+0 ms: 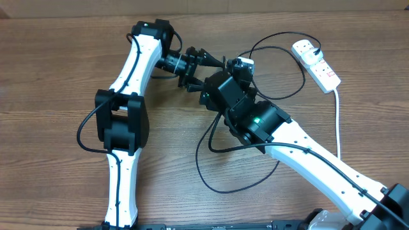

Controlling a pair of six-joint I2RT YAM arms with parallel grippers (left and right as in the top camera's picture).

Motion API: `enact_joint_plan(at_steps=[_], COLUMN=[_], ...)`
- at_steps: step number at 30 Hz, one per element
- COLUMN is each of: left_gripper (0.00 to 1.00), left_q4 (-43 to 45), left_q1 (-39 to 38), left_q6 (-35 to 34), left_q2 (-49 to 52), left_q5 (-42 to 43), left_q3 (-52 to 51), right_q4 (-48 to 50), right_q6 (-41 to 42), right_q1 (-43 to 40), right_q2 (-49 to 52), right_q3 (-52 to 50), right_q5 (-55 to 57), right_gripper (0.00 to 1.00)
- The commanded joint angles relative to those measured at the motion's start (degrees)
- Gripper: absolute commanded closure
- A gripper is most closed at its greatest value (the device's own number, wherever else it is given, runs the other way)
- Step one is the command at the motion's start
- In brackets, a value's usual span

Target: Plug charger to phone and switch on socket

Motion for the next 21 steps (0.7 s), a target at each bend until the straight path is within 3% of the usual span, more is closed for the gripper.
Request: enact_joint_plan(at_steps=[1, 4, 14, 21], left_gripper=[0.34, 0.34, 0.34, 0.34], left_q4=[-0.1, -0.2, -0.2, 0.5], left_q1=[-1.0, -1.3, -1.7, -1.7], left_q6=[-1.0, -1.0, -1.0, -1.1], left_q2=[-0.2, -0.2, -0.2, -0.2], left_q5=[1.9, 2.1, 2.2, 1.7], left_q3=[1.3, 1.3, 1.3, 1.3], right_q4=[0.3, 0.1, 0.4, 0.4], right_q6=[3.0, 5.3, 6.8, 6.8], right_q1=[0.1, -0.4, -1.7, -1.7], right_q2=[1.3, 2.5, 4.4, 5.7], right_q3=[1.2, 1.2, 1.2, 1.2], right_q5=[4.1, 5.0, 5.6, 4.5], right_gripper=[0.14, 0.15, 0.40, 0.42])
